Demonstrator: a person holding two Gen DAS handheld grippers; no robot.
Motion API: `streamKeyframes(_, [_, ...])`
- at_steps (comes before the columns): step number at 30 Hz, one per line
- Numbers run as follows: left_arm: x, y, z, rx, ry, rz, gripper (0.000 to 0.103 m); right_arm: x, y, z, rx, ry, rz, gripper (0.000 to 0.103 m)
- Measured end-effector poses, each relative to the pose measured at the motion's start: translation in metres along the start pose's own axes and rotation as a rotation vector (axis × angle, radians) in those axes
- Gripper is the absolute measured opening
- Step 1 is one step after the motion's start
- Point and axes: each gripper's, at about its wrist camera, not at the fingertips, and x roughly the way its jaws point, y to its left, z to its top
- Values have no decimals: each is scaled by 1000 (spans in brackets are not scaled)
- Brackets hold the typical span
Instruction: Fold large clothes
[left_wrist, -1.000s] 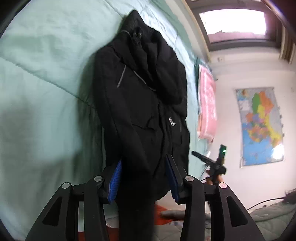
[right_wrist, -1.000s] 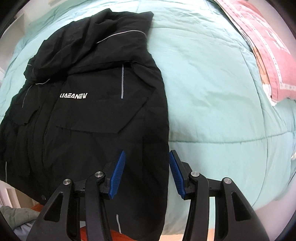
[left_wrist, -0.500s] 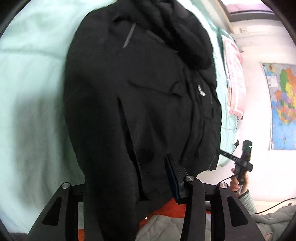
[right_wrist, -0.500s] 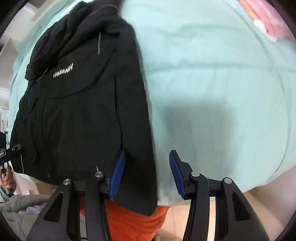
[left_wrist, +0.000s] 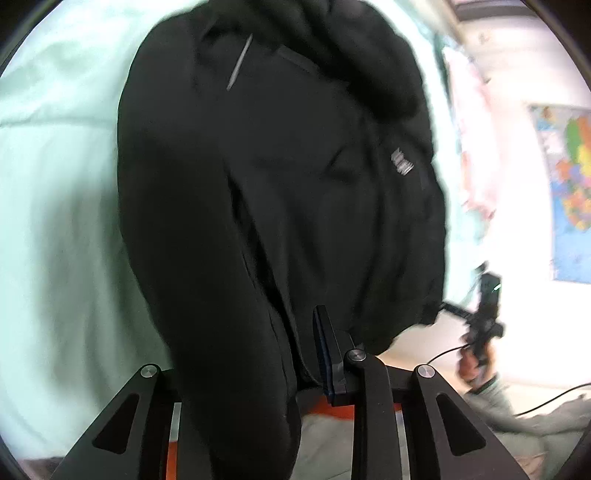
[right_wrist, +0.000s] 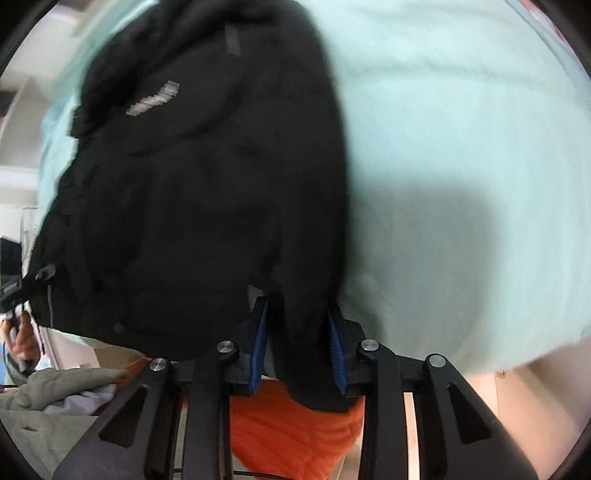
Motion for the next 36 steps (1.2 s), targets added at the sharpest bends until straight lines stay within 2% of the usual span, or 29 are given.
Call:
streamKeyframes(2, [5, 8, -6, -24, 24, 17, 28, 5, -12, -5, 34, 16, 34, 44])
streamKeyframes(5, [3, 22, -12, -87, 19, 19, 29, 9, -18, -3, 55, 33, 103, 45])
streamKeyframes(6, [-2, 23, -13, -108, -8, 15, 28, 7, -13, -1, 34, 28, 115, 44])
streamKeyframes(7, [-10, 22, -13, -120, -46, -7, 19, 3, -6, 1, 11, 16, 119, 29])
streamKeyframes(8, [-20, 22, -13, -122, -80, -24, 10, -4, 2, 2, -18, -3, 128, 20])
streamKeyframes(10, [-41, 12, -8, -123, -165, -65, 10, -24, 20, 10, -58, -59, 166, 17])
streamKeyframes(15, [-91, -5, 14, -103, -285, -120, 10, -73, 47, 41, -94, -165, 142, 17])
streamKeyframes(21, [-154, -21, 44, -74, -427, -181, 10, -132, 61, 87, -106, -283, 185, 17])
streamKeyframes(25, [-171, -40, 73, -34, -474, -185, 11, -167, 68, 122, -112, -374, 218, 17])
streamKeyframes(27, [-181, -50, 91, -12, -508, -179, 11, -186, 85, 151, -133, -437, 217, 17])
streamKeyframes(32, [-200, -64, 154, -22, -601, -183, 12, -214, 134, 232, -145, -558, 150, 17])
streamKeyframes(36, [-194, -60, 218, -39, -601, -134, 12, -215, 157, 291, -138, -577, 64, 17])
